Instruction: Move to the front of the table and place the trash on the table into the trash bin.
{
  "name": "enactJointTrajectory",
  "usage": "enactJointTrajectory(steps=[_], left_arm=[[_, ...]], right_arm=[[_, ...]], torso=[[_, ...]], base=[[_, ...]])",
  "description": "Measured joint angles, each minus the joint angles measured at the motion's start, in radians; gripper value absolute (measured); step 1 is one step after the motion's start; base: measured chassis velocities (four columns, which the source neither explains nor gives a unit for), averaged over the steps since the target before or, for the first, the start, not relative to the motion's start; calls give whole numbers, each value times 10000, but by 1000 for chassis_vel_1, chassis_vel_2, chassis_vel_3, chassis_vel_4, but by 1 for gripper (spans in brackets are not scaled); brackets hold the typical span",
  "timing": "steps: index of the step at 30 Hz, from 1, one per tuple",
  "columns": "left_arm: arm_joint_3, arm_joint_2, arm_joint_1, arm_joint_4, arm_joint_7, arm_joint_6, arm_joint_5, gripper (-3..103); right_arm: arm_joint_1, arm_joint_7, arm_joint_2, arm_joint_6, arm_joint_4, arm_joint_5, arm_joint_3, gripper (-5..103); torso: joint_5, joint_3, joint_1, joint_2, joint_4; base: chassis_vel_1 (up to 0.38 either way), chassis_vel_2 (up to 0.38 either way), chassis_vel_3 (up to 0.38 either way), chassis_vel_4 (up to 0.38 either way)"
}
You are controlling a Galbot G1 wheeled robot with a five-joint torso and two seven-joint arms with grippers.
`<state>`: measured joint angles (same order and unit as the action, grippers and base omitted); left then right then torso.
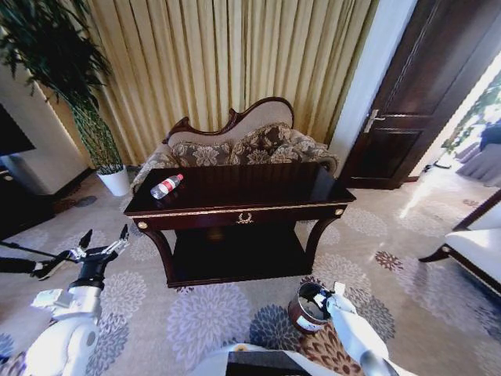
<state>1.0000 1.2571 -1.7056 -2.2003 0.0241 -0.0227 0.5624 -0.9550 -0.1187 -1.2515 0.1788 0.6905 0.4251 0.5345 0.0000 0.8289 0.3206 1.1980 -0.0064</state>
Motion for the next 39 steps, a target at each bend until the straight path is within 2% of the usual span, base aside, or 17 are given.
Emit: enactJointTrajectory(steps=[4,6,8,14,15,17,20,23,24,25,27,32,34,36,37,38,39], left_arm=[[-5,2,-5,8,9,-3,-2,100],[3,-20,-6,41,16,-7,-1,100],[6,-32,-3,53,18,-8,-1,100],[7,-59,40,66,25,-9,-1,100],[4,-58,52,75,29,-9,-3,100],[-27,-52,65,94,41,-5,-15,100],[-41,-40,73,127,67,-5,-25,100],[-64,-11,70,132,84,-12,-61,100],[-61,-12,64,144,89,-15,-48,100],[-61,-15,63,145,97,-16,-37,100],[-60,-8,58,145,99,-23,-59,100],[-49,-17,61,149,101,-27,-30,100],[-20,-14,46,130,93,-38,-21,100],[2,-19,41,131,89,-44,1,100],[5,-23,16,131,90,-47,14,100],[4,-14,-1,128,95,-63,6,100],[7,-3,-11,128,86,-104,-1,100]], right_arm=[[-141,0,-14,344,302,-74,52,15],[-113,-1,-56,574,347,-133,120,26],[-82,0,-61,667,331,-146,122,26],[109,0,-71,579,49,-199,132,47],[232,-1,-100,267,-170,-143,133,58],[408,0,-135,-54,-513,-451,96,64],[505,-2,-161,-310,-728,-620,107,75],[395,0,-150,-192,-602,-700,121,85],[401,-2,-158,-215,-515,-529,168,90],[464,-2,-188,-155,-541,-375,171,95],[283,1,-142,99,-226,-388,172,99],[319,-3,-140,32,-279,-319,194,100],[177,0,-59,220,-114,-717,160,100],[151,-4,-51,24,-93,-858,194,100],[258,-5,-135,-135,-284,-775,200,100],[207,-1,-163,208,-148,-365,194,100],[70,-1,-130,578,202,130,191,100]], torso=[[0,0,0,0,-1],[-1,0,0,1,-4],[2,0,0,0,0],[-1,0,0,0,0],[0,1,0,0,-7],[1,0,0,0,6],[-4,0,0,0,-2],[6,1,0,-1,1],[-3,0,0,0,-10],[-7,-1,0,0,-2],[9,0,0,0,6],[-10,-1,0,1,-8],[7,1,0,0,3],[-16,0,0,0,-6],[-8,0,0,1,-9],[17,0,0,0,1],[13,1,0,0,1]], base=[[0,0,0,0],[0,0,0,0],[0,0,0,0],[0,0,0,0],[0,0,0,0],[0,0,0,0],[0,0,0,0],[0,0,0,0],[0,0,0,0],[0,0,0,0],[0,0,0,0],[0,0,0,0],[0,0,0,0],[0,0,0,0],[0,0,0,0],[0,0,0,0],[0,0,0,0]])
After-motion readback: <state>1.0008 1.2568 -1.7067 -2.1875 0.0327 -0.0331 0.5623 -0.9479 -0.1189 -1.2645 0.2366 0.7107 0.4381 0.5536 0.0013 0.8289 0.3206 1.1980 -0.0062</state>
